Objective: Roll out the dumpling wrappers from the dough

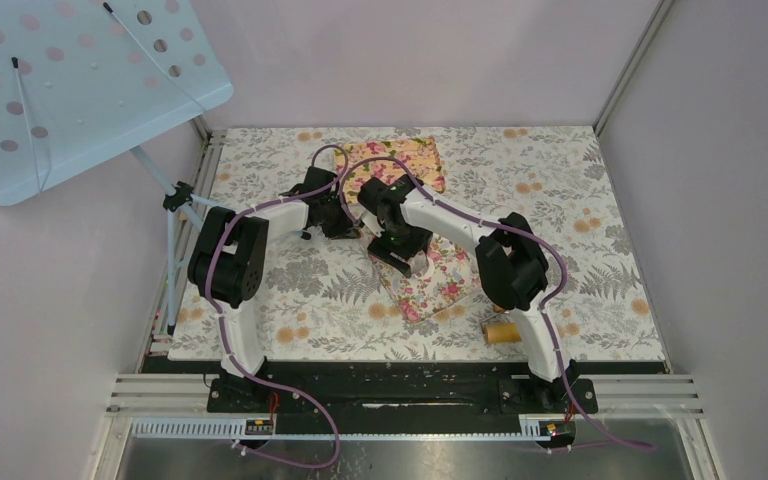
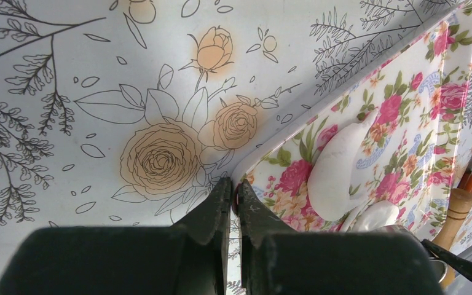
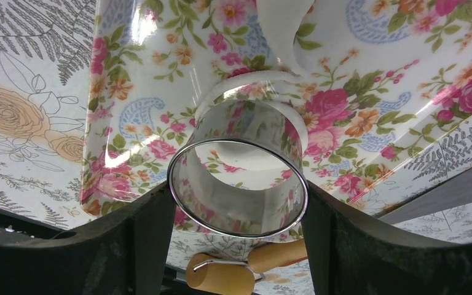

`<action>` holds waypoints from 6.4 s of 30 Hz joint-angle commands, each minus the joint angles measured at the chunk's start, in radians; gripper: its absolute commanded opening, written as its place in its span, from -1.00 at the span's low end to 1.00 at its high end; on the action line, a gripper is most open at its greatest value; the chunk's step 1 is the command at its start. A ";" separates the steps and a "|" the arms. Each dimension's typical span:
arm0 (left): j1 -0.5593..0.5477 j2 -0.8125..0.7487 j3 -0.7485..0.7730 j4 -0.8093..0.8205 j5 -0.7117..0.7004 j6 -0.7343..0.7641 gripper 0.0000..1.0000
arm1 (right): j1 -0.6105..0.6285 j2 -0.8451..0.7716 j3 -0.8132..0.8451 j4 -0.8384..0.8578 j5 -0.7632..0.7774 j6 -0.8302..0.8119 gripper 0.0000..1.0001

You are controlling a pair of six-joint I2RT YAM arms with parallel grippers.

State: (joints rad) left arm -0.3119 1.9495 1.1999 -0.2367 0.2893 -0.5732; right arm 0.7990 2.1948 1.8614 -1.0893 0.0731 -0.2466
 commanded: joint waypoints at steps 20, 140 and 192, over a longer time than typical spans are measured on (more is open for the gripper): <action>0.054 0.033 -0.089 0.145 0.192 -0.057 -0.58 | 0.009 -0.056 -0.012 0.081 0.046 0.029 -0.95; 0.132 0.067 -0.148 0.320 0.388 -0.172 -0.35 | -0.032 0.030 0.036 -0.057 0.045 0.024 -0.98; 0.132 0.074 -0.152 0.330 0.400 -0.185 -0.34 | -0.016 -0.005 0.111 -0.098 0.077 -0.022 -0.99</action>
State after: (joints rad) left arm -0.1833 2.0060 1.0687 0.0856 0.7013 -0.7654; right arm 0.7864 2.2791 2.0289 -1.1759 0.1665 -0.2497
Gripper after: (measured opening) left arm 0.328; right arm 0.753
